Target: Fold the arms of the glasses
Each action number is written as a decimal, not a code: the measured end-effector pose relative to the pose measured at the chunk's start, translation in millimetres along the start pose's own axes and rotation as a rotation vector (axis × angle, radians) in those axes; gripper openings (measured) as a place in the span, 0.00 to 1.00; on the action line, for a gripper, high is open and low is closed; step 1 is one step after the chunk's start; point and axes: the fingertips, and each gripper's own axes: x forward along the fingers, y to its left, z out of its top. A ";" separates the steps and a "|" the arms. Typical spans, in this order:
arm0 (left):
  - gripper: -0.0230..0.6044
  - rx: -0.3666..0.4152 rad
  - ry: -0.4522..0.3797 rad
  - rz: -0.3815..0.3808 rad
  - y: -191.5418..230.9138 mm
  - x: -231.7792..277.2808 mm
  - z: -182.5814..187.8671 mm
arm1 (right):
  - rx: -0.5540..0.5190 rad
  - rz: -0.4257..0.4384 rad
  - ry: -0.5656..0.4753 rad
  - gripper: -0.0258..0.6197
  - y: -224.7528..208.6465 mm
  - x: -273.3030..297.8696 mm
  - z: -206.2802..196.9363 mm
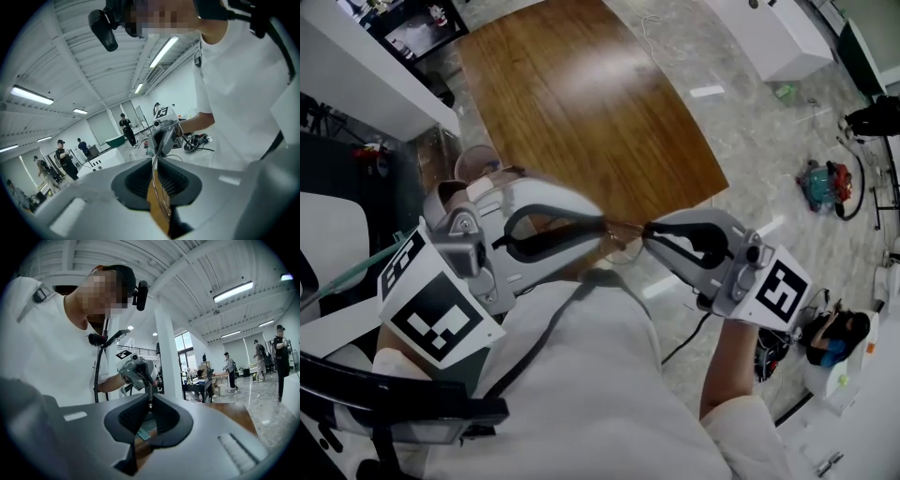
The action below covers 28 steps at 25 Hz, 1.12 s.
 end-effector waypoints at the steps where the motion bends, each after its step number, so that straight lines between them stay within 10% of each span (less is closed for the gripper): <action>1: 0.10 0.010 0.017 -0.004 -2.1 1.5 -1.7 | -0.003 -0.002 0.008 0.09 -0.1 0.6 -0.6; 17: 0.10 0.165 0.183 -0.039 -17.8 27.6 -22.4 | -0.062 -0.011 0.044 0.09 -1.5 13.1 0.9; 28: 0.21 -0.063 0.088 0.050 -0.5 20.3 -48.4 | -0.025 -0.063 0.163 0.09 -29.8 3.8 -49.6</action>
